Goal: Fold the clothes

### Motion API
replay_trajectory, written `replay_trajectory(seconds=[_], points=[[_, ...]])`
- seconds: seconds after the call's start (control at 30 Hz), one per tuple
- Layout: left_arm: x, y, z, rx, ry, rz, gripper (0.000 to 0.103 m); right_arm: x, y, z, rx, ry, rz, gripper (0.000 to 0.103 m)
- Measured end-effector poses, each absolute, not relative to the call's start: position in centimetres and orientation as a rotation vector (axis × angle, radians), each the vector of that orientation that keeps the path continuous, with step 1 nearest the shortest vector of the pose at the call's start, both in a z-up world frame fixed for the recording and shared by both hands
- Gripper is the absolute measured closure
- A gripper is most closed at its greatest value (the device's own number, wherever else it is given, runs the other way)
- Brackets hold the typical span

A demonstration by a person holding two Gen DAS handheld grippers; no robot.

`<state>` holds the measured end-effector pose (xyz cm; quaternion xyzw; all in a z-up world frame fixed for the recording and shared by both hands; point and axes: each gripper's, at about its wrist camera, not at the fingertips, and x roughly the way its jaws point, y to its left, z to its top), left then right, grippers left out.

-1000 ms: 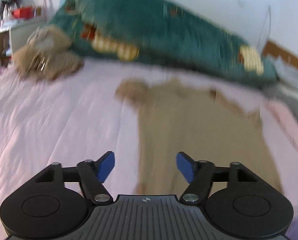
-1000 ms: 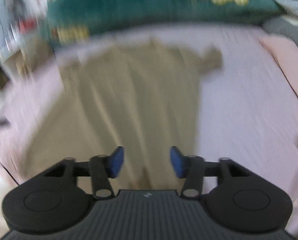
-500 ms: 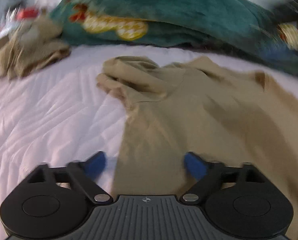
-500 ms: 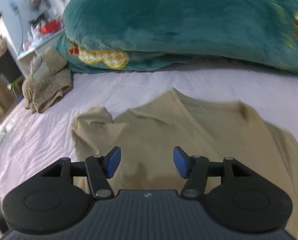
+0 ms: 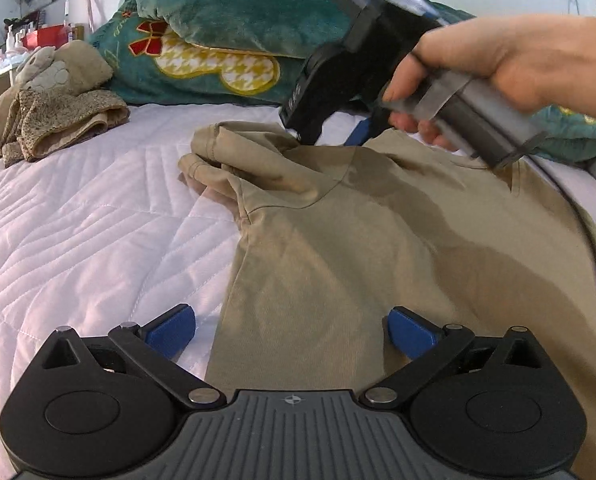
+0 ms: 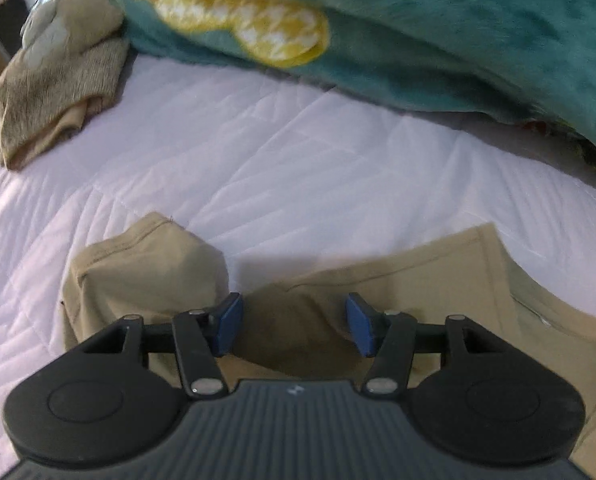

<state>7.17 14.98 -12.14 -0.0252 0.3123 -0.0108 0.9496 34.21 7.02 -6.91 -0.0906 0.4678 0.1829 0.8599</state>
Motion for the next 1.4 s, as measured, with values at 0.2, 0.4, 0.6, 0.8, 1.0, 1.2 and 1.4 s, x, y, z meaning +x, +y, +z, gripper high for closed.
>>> replay_trajectory(seconds=[0.2, 0.4, 0.6, 0.8, 1.0, 1.2, 1.4], points=[[7.1, 15.2, -12.1, -0.064, 0.628, -0.023, 0.000, 36.0, 8.2, -6.7, -0.232, 0.892, 0.332, 0.096], [7.0, 15.4, -12.0, -0.082, 0.621, -0.023, 0.000, 37.4, 4.4, -4.3, -0.042, 0.721, 0.271, 0.095], [7.0, 15.4, -11.9, -0.084, 0.623, -0.020, 0.000, 36.9, 4.8, -3.0, -0.131, 0.809, 0.313, 0.069], [7.0, 15.6, -11.8, -0.090, 0.624, -0.021, 0.000, 33.8, 12.2, -3.4, -0.480, 0.830, 0.596, 0.050], [6.7, 16.0, -11.9, -0.114, 0.610, -0.028, 0.000, 34.8, 15.3, -7.7, -0.576, 0.931, 0.607, 0.102], [6.6, 16.7, -12.0, -0.169, 0.585, -0.032, 0.000, 34.7, 16.1, -3.7, -0.426, 0.605, 0.509, 0.102], [6.3, 18.0, -12.4, -0.268, 0.550, -0.059, 0.000, 33.7, 13.0, -0.3, -0.320, 0.534, 0.396, 0.092]])
